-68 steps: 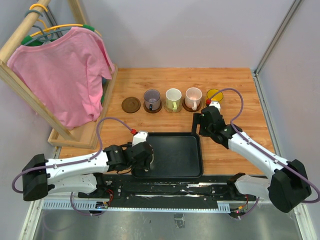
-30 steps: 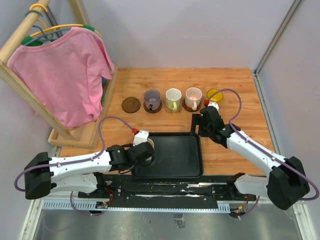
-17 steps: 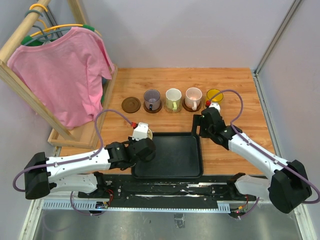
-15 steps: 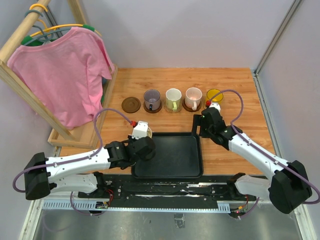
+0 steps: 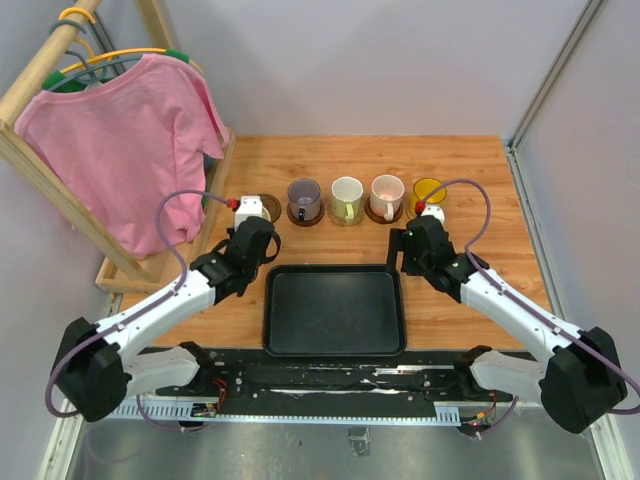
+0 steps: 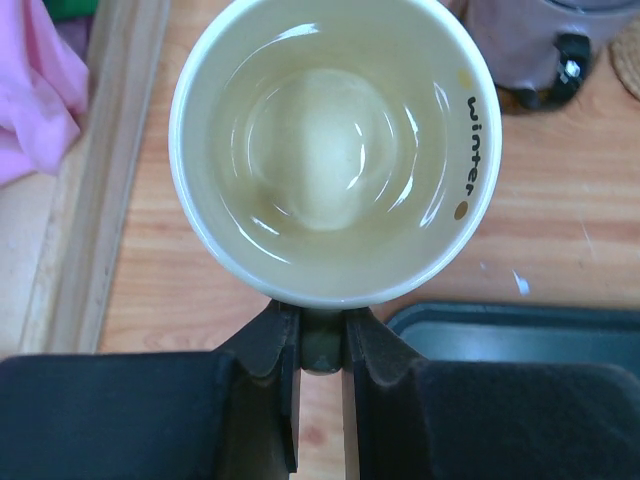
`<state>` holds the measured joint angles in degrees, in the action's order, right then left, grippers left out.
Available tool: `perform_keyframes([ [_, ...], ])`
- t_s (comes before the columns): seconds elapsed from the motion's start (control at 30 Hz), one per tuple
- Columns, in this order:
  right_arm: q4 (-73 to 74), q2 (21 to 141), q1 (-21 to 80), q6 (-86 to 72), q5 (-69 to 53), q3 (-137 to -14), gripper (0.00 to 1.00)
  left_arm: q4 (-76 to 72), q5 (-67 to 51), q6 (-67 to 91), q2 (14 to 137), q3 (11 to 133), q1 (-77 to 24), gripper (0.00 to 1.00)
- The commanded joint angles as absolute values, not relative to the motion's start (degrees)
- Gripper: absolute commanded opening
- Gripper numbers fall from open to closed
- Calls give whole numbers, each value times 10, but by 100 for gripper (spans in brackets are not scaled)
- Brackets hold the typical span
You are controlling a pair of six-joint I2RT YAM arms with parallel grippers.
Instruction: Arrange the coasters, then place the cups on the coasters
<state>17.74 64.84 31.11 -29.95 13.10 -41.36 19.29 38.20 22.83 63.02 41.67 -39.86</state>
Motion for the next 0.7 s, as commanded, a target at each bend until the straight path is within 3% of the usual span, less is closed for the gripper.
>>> perform_keyframes([
  [0.0,170,628,294,-282,154,-404,87,73,331,152,677,466,-327,0],
  [0.27,178,624,283,-271,158,-413,87,18,222,122,785,522,-232,0],
  [0.67,184,641,279,-270,151,-434,87,10,153,121,899,604,-175,1],
])
